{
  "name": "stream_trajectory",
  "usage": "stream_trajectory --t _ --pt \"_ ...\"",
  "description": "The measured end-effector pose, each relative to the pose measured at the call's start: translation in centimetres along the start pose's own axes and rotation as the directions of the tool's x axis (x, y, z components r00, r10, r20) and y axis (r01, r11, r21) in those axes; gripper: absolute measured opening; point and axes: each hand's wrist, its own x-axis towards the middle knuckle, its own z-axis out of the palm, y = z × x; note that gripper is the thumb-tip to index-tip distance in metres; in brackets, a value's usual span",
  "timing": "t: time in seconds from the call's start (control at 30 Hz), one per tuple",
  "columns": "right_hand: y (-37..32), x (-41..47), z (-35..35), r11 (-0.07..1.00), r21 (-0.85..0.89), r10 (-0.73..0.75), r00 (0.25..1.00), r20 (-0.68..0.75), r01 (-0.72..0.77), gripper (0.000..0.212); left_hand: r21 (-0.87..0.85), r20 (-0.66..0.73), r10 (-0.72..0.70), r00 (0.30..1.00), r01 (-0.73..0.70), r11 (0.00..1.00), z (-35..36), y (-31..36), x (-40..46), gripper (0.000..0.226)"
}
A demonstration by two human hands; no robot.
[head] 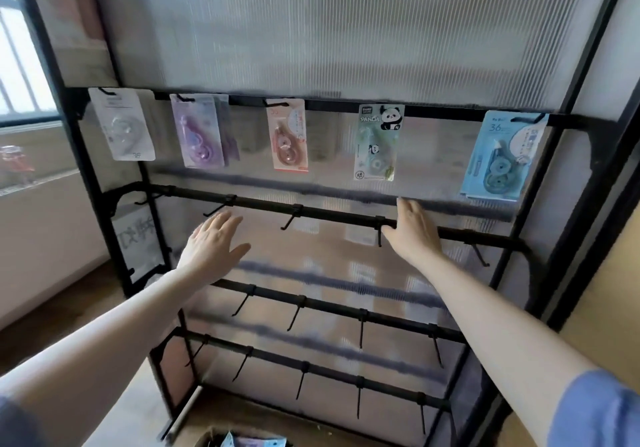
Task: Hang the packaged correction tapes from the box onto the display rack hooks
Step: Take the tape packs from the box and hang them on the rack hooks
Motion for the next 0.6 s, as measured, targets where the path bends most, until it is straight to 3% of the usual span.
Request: stream_trajectory --t 0.27,0.6 --pt "-10.7 -1.3 8.8 0.999 0.033 -0.048 0.990 0.129 0.044 0.059 -0.007 0.044 -0.017 0.999 0.017 1.000 2.1 -10.2 -1.9 0.061" --pt "-18.0 -5.2 21.2 0.999 -0.023 -0.025 0.954 0.298 0.033 0.060 0.002 0.238 -0.021 0.971 0.022 1.000 8.6 -21.9 -2.9 0.063"
